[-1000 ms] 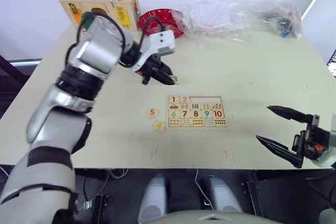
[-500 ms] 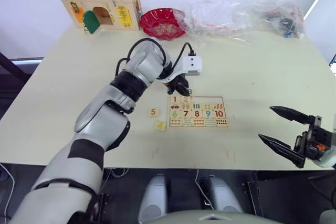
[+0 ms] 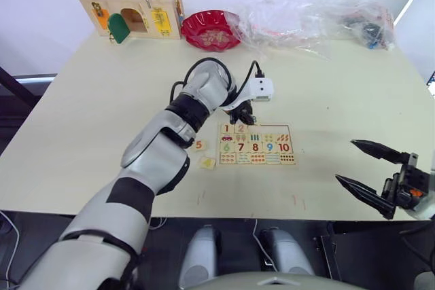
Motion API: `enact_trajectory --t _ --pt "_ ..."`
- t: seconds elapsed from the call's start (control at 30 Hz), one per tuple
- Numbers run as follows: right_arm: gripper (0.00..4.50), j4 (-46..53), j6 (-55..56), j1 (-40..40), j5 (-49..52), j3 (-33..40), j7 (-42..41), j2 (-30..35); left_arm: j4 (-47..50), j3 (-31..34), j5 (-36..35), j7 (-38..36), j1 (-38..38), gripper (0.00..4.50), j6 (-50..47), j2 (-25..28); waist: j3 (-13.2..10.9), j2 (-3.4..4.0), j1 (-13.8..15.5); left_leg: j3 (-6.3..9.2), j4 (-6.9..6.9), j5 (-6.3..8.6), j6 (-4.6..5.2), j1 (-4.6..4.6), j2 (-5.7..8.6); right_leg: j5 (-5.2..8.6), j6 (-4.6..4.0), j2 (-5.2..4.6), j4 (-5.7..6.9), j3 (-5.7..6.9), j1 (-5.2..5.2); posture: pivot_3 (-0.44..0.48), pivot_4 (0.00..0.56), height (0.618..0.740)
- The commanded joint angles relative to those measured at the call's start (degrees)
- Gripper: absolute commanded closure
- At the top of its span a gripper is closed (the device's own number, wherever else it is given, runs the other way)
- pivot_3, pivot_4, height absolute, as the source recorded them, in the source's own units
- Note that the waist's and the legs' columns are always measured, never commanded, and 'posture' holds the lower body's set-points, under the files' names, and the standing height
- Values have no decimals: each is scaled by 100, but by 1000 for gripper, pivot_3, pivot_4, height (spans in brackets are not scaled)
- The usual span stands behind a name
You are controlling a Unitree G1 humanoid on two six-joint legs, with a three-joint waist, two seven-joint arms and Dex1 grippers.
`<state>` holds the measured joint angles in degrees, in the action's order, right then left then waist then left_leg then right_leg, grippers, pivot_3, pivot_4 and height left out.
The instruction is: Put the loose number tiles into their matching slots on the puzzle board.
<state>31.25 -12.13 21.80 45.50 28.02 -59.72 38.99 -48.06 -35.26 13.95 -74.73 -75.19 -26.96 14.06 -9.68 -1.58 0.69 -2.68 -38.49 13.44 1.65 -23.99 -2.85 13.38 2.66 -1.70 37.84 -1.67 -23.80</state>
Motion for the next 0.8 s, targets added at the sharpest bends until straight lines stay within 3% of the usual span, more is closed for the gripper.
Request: enact_trajectory --t 0.03,0.8 --pt "0 69 162 55 34 256 -64 -27 204 123 53 -79 -170 3526 -81 -17 0 0 -1 0 0 0 0 0 0 0 0 0 0 0 0 0 150 740" --pt "0 177 237 167 -85 161 47 -163 485 -4 248 -311 100 3526 -286 -66 0 0 0 2 0 0 0 0 1 -1 -2 0 1 0 0 0 150 740"
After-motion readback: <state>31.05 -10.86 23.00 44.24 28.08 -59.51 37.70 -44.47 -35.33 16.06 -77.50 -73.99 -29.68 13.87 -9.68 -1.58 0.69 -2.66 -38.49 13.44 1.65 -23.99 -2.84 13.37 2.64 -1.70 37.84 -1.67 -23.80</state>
